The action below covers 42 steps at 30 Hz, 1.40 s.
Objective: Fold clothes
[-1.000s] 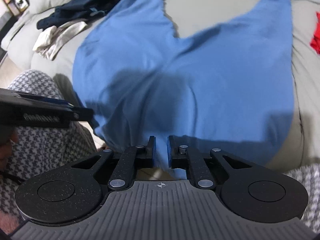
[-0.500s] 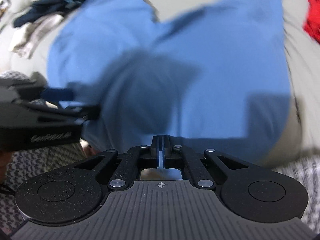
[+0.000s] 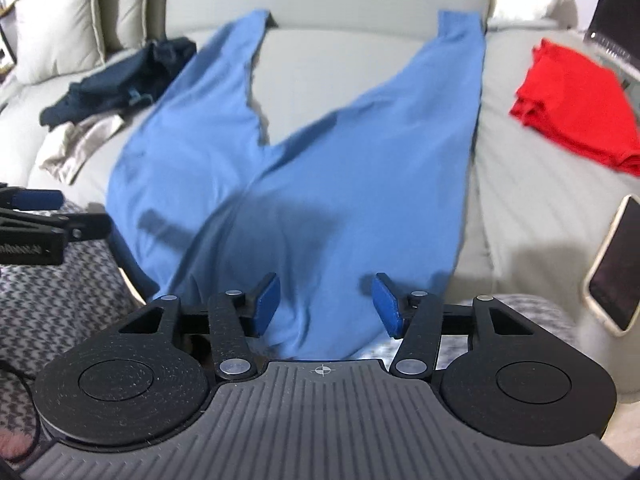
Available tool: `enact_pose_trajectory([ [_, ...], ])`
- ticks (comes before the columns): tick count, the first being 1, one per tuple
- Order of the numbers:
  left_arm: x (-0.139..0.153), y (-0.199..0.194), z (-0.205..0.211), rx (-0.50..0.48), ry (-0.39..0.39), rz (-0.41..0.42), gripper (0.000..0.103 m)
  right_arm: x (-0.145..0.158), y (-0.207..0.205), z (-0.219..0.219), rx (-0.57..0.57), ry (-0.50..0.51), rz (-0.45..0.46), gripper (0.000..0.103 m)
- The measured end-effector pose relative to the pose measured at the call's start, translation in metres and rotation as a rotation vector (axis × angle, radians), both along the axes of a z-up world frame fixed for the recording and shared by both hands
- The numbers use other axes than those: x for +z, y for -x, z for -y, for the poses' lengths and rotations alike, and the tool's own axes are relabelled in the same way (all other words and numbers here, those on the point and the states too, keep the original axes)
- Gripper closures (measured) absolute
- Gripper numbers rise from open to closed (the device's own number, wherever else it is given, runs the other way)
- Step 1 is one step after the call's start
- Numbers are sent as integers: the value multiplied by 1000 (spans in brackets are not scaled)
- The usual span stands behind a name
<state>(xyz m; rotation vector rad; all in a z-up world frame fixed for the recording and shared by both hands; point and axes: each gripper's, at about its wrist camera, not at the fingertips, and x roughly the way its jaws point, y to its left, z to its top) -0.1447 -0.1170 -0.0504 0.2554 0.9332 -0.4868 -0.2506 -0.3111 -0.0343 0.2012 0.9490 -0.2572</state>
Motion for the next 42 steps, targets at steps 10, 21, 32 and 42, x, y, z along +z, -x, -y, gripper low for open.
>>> enact_pose_trajectory([
  [10,2,7,4,-25,-11,49,8,14,31,-4,-62,56,136,34],
  [21,-11,-7,-8,14,1,-1,9,11,26,-6,-42,57,121,34],
  [32,-14,-11,-5,-58,17,82,9,8,18,6,43,145,126,34],
  [42,-21,-11,-1,-52,-20,77,8,-6,22,6,25,127,117,34],
])
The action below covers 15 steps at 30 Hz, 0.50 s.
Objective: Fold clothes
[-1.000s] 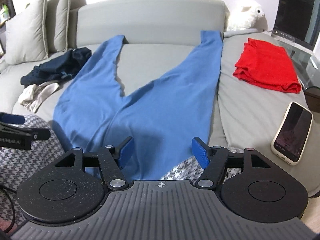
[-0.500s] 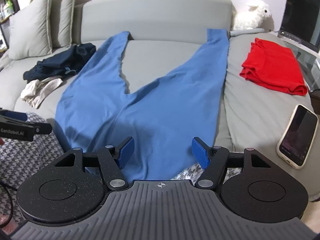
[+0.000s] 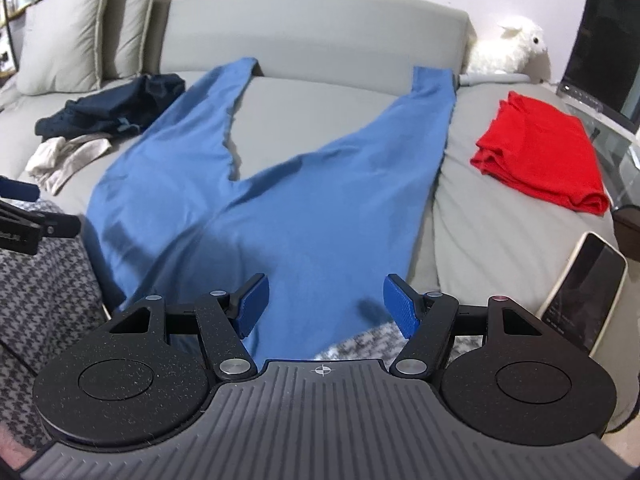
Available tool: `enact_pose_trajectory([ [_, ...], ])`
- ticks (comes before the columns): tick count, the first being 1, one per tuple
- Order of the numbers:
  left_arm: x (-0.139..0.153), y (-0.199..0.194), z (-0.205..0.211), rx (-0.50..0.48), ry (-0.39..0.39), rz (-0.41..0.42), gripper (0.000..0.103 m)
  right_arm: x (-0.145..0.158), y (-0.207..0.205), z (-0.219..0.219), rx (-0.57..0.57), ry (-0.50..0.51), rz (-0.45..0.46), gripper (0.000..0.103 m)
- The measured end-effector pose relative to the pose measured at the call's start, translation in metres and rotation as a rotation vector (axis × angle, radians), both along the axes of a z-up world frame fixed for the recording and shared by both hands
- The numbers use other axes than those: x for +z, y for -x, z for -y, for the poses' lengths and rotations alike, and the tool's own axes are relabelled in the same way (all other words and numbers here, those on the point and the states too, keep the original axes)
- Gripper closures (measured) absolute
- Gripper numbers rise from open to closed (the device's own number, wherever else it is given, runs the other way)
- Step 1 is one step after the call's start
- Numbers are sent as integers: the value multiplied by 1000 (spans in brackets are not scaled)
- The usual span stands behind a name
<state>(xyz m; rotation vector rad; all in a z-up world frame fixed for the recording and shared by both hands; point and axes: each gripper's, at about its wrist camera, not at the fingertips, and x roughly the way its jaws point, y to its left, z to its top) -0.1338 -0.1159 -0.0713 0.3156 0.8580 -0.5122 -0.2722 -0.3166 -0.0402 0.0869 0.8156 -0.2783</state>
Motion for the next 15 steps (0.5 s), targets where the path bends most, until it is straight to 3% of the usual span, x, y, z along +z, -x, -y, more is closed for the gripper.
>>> enact_pose_trajectory([
  [15,-1,4,9,-17,-37,11,7,-5,0,6,-6,-39,-9,34],
])
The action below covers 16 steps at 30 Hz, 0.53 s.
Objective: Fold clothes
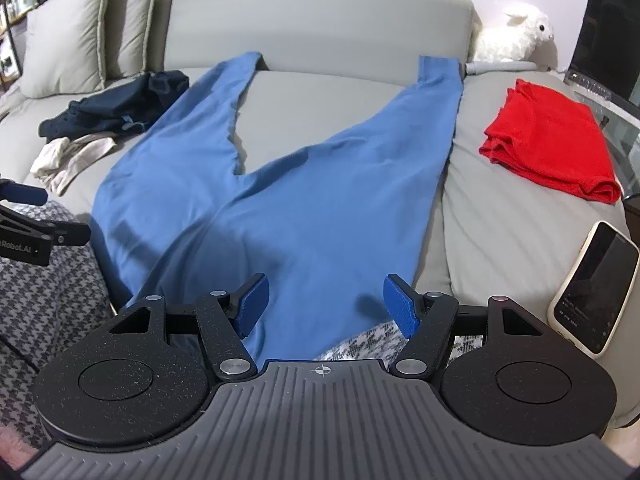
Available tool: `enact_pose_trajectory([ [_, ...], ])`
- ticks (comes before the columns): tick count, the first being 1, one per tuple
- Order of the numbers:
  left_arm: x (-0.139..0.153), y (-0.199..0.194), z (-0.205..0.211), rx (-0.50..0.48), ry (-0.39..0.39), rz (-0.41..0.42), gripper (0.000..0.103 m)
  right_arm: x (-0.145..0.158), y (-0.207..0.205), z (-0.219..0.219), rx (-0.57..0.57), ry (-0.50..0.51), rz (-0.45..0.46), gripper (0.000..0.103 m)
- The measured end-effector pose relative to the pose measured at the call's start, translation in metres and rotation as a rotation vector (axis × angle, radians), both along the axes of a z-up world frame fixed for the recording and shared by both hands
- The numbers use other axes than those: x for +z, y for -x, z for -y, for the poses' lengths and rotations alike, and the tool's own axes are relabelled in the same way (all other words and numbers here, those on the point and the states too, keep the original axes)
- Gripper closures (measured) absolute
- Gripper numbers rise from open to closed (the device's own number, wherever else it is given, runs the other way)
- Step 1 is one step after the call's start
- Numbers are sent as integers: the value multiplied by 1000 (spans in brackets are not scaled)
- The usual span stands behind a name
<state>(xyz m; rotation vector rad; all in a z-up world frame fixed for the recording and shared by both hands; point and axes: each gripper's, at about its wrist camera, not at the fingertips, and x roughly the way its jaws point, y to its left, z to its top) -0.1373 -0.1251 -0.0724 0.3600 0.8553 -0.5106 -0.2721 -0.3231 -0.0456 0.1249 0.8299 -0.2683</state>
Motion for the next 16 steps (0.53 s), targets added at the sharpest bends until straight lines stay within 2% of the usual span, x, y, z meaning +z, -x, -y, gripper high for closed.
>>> enact_pose_trajectory([
  [16,3,2,-3,4,18,18,7,-1,-3,-2,10,14,-17,34],
])
